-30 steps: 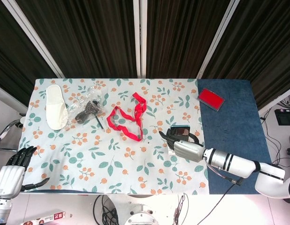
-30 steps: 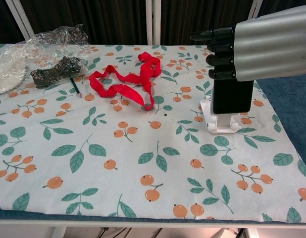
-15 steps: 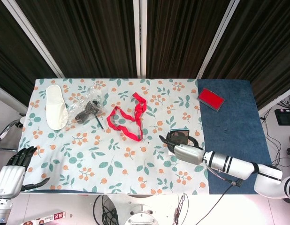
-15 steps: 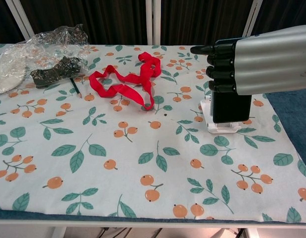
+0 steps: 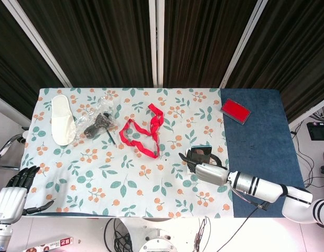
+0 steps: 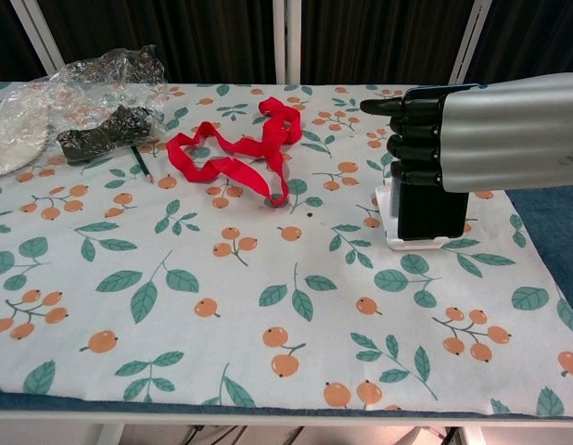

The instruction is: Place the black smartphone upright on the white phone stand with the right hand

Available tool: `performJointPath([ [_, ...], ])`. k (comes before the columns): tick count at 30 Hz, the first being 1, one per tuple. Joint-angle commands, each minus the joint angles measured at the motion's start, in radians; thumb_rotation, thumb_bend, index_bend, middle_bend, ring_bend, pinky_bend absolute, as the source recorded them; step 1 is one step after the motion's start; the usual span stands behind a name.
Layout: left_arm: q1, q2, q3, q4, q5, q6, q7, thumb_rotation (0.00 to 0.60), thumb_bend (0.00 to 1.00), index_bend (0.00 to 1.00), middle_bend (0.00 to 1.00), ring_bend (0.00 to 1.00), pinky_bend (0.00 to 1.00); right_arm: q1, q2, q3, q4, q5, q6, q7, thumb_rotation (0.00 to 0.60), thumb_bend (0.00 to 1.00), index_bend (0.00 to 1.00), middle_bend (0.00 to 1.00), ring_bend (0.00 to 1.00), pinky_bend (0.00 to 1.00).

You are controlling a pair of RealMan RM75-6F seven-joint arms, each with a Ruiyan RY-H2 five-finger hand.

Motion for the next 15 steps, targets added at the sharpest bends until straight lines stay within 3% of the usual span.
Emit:
performJointPath([
  [1, -0.001, 0.001, -0.001, -0.001, 0.001, 0.0, 0.0, 0.241, 0.02, 0.07, 0.08, 0.08, 0.21, 0.002, -0.004, -0.001, 0.005, -0.001, 0.003, 0.003, 0.6, 0.34, 0.49, 0.34, 0.37, 0.0],
  [15, -0.004, 0.005, -0.002, -0.004, -0.002, -0.006, 0.001, 0.245, 0.02, 0.07, 0.08, 0.08, 0.21, -0.004, -0.024, 0.002, 0.019, 0.015, 0.024, -0.007, 0.6, 0.34, 0.49, 0.33, 0.36, 0.0],
])
